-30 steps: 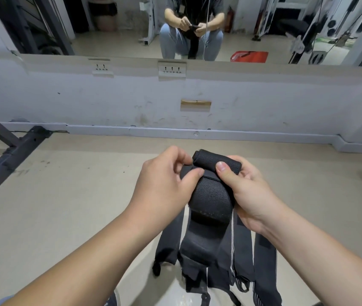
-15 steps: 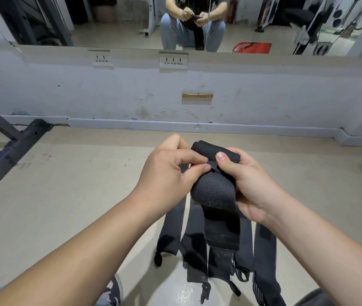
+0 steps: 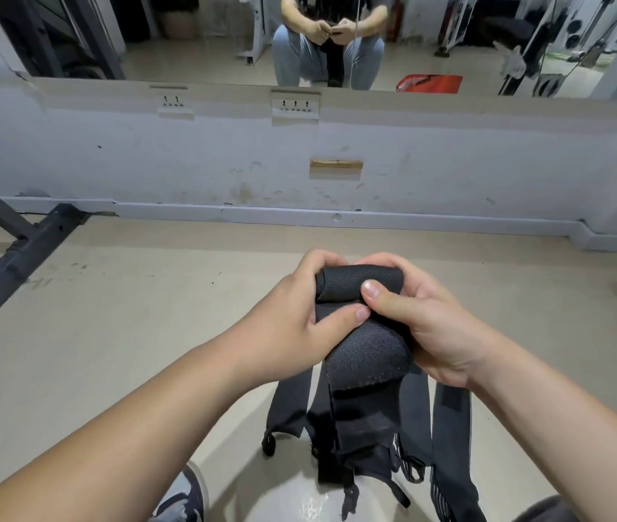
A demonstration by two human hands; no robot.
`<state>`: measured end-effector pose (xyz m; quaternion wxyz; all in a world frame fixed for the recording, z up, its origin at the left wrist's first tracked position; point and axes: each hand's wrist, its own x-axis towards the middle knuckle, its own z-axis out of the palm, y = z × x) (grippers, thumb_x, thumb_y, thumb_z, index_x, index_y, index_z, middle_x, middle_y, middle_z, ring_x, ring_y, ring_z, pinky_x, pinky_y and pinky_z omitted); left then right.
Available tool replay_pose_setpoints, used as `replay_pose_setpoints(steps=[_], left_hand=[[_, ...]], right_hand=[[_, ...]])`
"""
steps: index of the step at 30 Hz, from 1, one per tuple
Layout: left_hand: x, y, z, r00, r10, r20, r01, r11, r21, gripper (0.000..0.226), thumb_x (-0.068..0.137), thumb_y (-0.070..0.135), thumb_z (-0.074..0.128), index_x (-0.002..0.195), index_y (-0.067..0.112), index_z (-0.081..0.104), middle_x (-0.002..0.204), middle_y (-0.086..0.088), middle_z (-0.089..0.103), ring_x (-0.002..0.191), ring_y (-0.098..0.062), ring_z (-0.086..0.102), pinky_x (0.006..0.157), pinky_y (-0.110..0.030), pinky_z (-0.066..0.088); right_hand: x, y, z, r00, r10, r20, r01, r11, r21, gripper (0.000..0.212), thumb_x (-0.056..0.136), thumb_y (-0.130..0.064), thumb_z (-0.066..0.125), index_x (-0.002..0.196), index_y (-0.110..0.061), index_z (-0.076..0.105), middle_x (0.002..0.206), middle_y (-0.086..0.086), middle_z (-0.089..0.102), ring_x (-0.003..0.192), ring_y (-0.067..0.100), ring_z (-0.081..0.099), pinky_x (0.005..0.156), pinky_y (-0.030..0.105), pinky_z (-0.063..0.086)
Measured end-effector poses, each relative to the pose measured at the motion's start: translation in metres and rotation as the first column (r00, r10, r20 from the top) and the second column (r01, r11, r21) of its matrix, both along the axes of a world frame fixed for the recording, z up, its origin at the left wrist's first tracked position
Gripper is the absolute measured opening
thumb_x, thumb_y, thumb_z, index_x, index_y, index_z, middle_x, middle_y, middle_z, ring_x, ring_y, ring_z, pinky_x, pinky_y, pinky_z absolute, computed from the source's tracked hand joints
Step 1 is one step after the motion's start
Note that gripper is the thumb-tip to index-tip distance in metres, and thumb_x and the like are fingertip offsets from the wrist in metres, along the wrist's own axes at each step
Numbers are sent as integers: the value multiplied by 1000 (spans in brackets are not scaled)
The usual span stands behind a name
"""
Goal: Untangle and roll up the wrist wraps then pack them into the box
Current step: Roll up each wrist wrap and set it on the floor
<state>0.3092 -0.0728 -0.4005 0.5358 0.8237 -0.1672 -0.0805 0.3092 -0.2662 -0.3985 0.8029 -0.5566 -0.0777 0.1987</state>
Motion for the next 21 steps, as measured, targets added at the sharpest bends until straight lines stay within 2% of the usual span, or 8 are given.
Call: replay_pose_setpoints(steps=[2, 5, 8, 11, 14, 16, 18, 21], left_hand=[[-5, -4, -2, 994, 67, 85, -76, 992, 105, 43, 96, 43, 69, 126, 35, 39, 97, -1, 71, 71, -16, 64, 78, -48, 58], [-10, -11, -2, 985, 142, 99, -149, 986, 70, 53, 96, 44, 68, 133, 39, 30, 92, 3, 67, 56, -7, 52, 67, -34, 52], [-11, -17, -4, 975, 190, 113, -204, 971, 126, 57, 95, 54, 62, 135, 43, 23, 103, 6, 67, 66, -7, 58, 71, -32, 48], [-13, -23, -2, 964, 230, 135, -257, 937, 236, 53, 96, 56, 52, 134, 46, 17, 123, 0, 65, 96, -22, 66, 80, -38, 48], [-10, -25, -2, 974, 195, 120, -220, 939, 264, 54, 97, 57, 53, 136, 37, 21, 106, 4, 70, 93, -20, 68, 80, -40, 54], [-4, -21, 2, 992, 121, 39, -126, 974, 187, 56, 94, 53, 63, 134, 34, 29, 96, 7, 74, 87, -13, 71, 81, -40, 58], [3, -11, 8, 994, 37, -106, -35, 999, 17, 54, 94, 36, 70, 137, 32, 37, 105, 7, 74, 92, -8, 73, 85, -35, 60], [6, 3, 15, 973, -53, -225, 36, 996, -81, 48, 104, 14, 60, 146, 33, 45, 85, 4, 64, 62, -10, 61, 64, -28, 52]], right_hand=[[-3, 6, 2, 999, -32, -2, 32, 999, -13, 27, 96, -16, 69, 120, -10, 59, 99, 13, 72, 85, 22, 74, 70, 32, 61], [-8, 13, 3, 996, -81, -35, 81, 997, 3, 23, 102, -17, 57, 124, -13, 55, 96, 10, 75, 82, 23, 75, 66, 35, 61], [-12, 17, 2, 994, -110, -15, 110, 994, 1, 20, 107, -15, 52, 127, -15, 53, 95, 6, 76, 83, 21, 75, 68, 32, 61], [-12, 19, -1, 990, -142, 12, 143, 990, -13, 17, 106, -15, 55, 122, -18, 54, 96, 4, 75, 84, 17, 73, 68, 27, 59], [-9, 15, -3, 988, -153, 16, 154, 988, -31, 17, 105, -15, 56, 122, -16, 54, 96, 6, 75, 83, 19, 73, 67, 28, 59], [-6, 12, -2, 992, -130, -4, 130, 991, -17, 23, 104, -15, 57, 126, -12, 53, 94, 7, 75, 81, 20, 74, 65, 30, 60], [-2, 9, -2, 994, -108, -24, 108, 994, 12, 32, 99, -15, 59, 130, -9, 53, 96, 9, 75, 81, 22, 75, 66, 32, 61], [3, 5, -6, 993, -117, 8, 117, 993, -13, 31, 99, -10, 59, 129, -8, 55, 101, 12, 74, 86, 25, 74, 69, 35, 62]])
